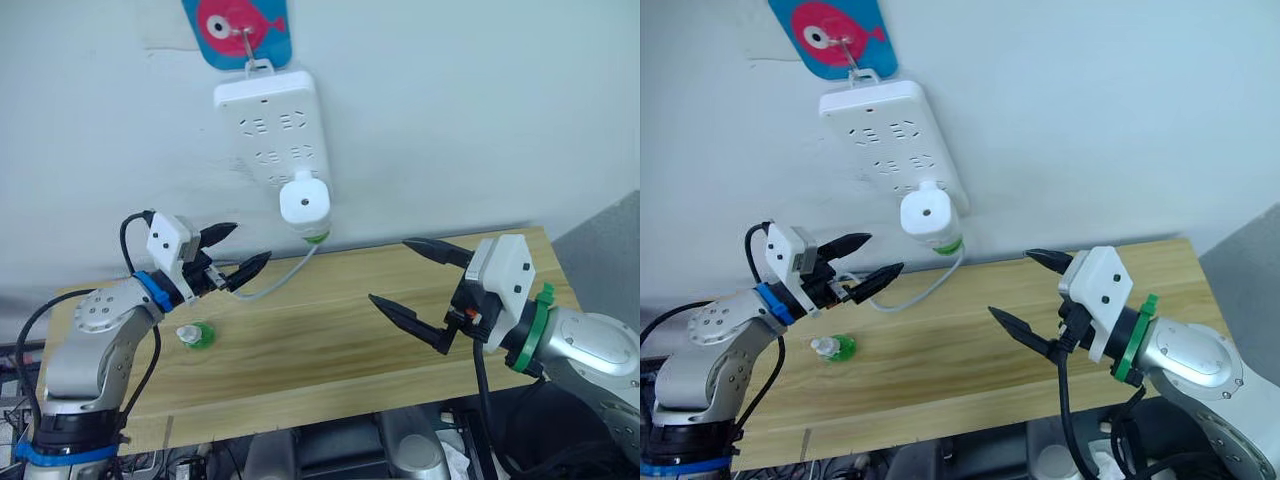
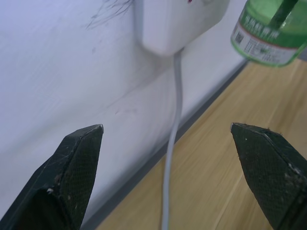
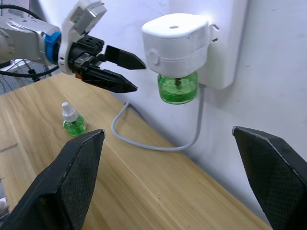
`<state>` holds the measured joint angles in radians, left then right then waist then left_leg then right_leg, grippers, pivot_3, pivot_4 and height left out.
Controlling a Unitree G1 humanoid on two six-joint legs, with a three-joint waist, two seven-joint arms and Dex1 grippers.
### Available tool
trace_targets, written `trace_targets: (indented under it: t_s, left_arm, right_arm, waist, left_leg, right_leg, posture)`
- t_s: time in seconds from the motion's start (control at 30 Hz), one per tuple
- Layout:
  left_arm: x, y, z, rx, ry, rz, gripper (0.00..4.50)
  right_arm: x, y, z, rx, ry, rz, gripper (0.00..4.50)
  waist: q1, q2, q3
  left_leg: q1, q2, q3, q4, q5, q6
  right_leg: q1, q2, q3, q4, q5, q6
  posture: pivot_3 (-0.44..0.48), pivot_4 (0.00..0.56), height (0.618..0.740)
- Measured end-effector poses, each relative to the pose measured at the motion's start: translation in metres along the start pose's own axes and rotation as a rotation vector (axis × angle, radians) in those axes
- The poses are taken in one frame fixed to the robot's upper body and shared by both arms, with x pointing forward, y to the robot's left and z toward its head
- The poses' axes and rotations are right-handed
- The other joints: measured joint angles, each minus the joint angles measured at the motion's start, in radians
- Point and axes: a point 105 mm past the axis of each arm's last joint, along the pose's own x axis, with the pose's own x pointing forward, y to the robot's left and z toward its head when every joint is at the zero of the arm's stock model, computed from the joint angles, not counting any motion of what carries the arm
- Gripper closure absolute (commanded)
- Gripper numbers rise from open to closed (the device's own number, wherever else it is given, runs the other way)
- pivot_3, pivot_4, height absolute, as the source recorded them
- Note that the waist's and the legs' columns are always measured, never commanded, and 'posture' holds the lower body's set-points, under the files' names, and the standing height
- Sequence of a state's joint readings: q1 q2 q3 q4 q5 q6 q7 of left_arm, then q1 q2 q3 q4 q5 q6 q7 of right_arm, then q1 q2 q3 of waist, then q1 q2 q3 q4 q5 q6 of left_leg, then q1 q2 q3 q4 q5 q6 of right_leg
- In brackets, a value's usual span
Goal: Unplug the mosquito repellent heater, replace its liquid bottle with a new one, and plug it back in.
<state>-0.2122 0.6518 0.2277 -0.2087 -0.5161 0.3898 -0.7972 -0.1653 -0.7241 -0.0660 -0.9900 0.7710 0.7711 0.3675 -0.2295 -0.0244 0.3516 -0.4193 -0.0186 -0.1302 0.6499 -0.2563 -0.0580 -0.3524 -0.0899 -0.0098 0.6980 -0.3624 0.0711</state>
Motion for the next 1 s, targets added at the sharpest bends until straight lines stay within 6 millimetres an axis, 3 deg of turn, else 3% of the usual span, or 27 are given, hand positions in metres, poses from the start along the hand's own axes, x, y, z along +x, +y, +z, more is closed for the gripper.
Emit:
trace_targets:
  t_s: [0.17,0.67,1.0]
  left_arm:
    - [0.004,0.000,0.007,-0.024,-0.027,-0.048,0.03]
    - [0.016,0.016,0.029,-0.073,-0.117,-0.064,0.03]
    - [0.021,0.008,0.042,-0.116,-0.163,-0.162,0.03]
  right_arm:
    - [-0.001,0.003,-0.005,0.020,0.009,0.006,0.00]
    - [-0.005,0.003,-0.014,0.021,0.034,-0.020,0.00]
    - [-0.005,0.005,-0.019,0.025,0.048,-0.029,0.00]
  waist:
    - [-0.023,0.000,0.000]
    - [-0.023,0.000,0.000]
    - [-0.023,0.000,0.000]
  left_leg:
    - [0.000,0.000,0.000,0.000,0.000,0.000]
    - [-0.002,0.000,-0.001,0.010,0.000,0.000]
    - [0.000,0.000,-0.001,0.013,0.000,0.000]
  right_leg:
    - [0.000,0.000,0.000,0.000,0.000,0.000]
    - [0.000,0.000,0.000,0.006,0.000,0.000]
    - [0.000,0.000,0.001,0.011,0.000,0.000]
  posture:
    - [-0.436,0.320,0.740]
    - [-0.430,0.315,0.740]
    - [-0.432,0.315,0.740]
